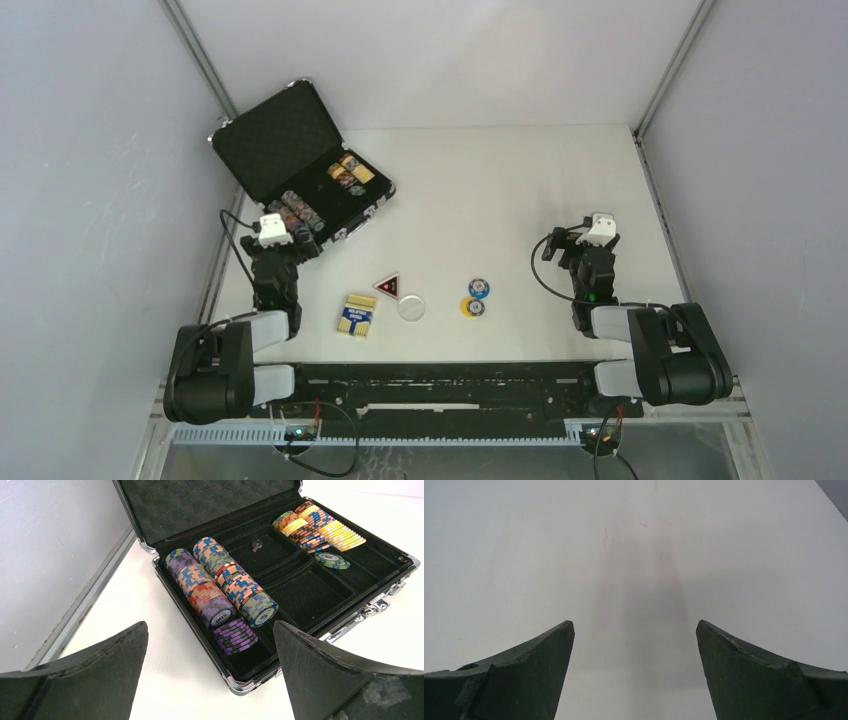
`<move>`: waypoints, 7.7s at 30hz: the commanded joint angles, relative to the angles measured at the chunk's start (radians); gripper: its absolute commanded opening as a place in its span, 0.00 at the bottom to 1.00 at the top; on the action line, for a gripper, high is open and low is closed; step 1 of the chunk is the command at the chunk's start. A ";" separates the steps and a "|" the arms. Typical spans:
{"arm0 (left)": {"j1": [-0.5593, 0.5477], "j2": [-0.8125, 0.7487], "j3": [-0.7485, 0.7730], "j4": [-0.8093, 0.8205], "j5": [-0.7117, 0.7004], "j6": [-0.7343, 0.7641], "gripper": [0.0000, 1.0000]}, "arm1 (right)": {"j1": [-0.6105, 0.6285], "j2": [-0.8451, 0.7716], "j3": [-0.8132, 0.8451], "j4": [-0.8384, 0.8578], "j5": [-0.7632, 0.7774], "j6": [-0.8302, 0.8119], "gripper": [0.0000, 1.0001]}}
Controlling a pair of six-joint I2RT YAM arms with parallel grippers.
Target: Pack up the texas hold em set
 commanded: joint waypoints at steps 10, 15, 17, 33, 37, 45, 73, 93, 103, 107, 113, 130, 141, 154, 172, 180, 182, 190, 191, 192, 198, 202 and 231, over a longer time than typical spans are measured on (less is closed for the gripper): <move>-0.001 -0.001 -0.010 0.052 0.006 -0.007 1.00 | 0.017 -0.093 0.119 -0.195 -0.113 -0.043 1.00; -0.010 -0.014 -0.010 0.053 -0.003 0.000 1.00 | 0.095 -0.224 0.500 -0.794 -0.371 0.268 1.00; -0.029 -0.066 0.019 -0.036 -0.047 0.009 1.00 | 0.226 -0.167 0.604 -0.858 -0.243 0.263 1.00; -0.054 -0.780 -0.022 -0.646 -0.130 -0.449 1.00 | 0.584 0.942 1.933 -1.335 -0.104 0.140 0.89; -0.074 -0.809 -0.021 -0.704 0.001 -0.502 1.00 | 0.606 1.091 2.152 -1.402 -0.017 0.143 0.83; -0.090 -0.972 0.017 -0.887 0.032 -0.483 1.00 | 0.614 1.132 2.121 -1.287 -0.055 0.180 0.71; -0.120 -1.007 -0.009 -0.918 0.058 -0.495 1.00 | 0.663 1.287 2.215 -1.225 -0.296 0.253 0.12; -0.120 -0.668 0.051 -0.746 -0.016 -0.746 1.00 | 0.666 0.551 1.111 -0.693 -0.322 0.290 0.51; -0.123 -0.185 0.468 -0.772 0.067 -0.480 0.99 | 0.597 0.358 0.811 -0.600 -0.303 0.260 0.56; -0.158 0.115 0.740 -0.853 0.187 -0.428 0.90 | 0.545 0.314 0.730 -0.592 -0.269 0.272 0.54; -0.274 0.421 1.043 -0.955 0.115 -0.471 0.80 | 0.449 0.258 0.639 -0.568 -0.276 0.323 0.52; -0.330 0.896 1.534 -1.234 0.131 -0.525 0.81 | 0.416 0.142 0.509 -0.657 -0.206 0.349 0.54; -0.372 0.990 1.573 -1.255 0.166 -0.535 0.75 | 0.419 0.169 0.503 -0.652 -0.209 0.352 0.54; -0.507 1.035 1.591 -1.271 0.313 -0.503 0.67 | 0.440 0.131 0.471 -0.650 -0.190 0.373 0.53; -0.756 1.021 1.479 -1.210 0.443 -0.545 0.68 | 0.433 -0.292 0.270 -0.760 -0.083 0.441 0.49; -0.852 0.947 1.358 -1.172 0.443 -0.504 0.73 | 0.445 -0.545 0.177 -0.861 -0.020 0.482 0.48; -0.855 0.902 1.323 -1.155 0.400 -0.486 0.79 | 0.458 -0.598 0.162 -0.886 -0.001 0.488 0.48; -0.855 0.653 1.241 -1.074 0.198 -0.363 1.00 | 0.531 -0.676 0.140 -0.931 0.070 0.511 0.48; -0.855 0.629 1.236 -1.075 0.192 -0.356 1.00 | 0.536 -0.665 0.139 -0.918 0.074 0.509 0.48; -0.855 0.602 1.224 -1.072 0.183 -0.353 1.00 | 0.538 -0.650 0.140 -0.897 0.077 0.505 0.48; -0.855 0.349 0.987 -1.025 -0.012 -0.381 1.00 | 0.518 -0.389 0.253 -0.788 0.042 0.405 0.48; -0.854 0.158 0.797 -1.045 -0.304 -0.425 1.00 | 0.479 -0.143 0.422 -0.788 0.008 0.330 0.48; -0.620 -0.161 0.395 -1.133 -0.362 -0.636 0.99 | 0.389 0.425 0.864 -1.012 -0.143 0.219 0.14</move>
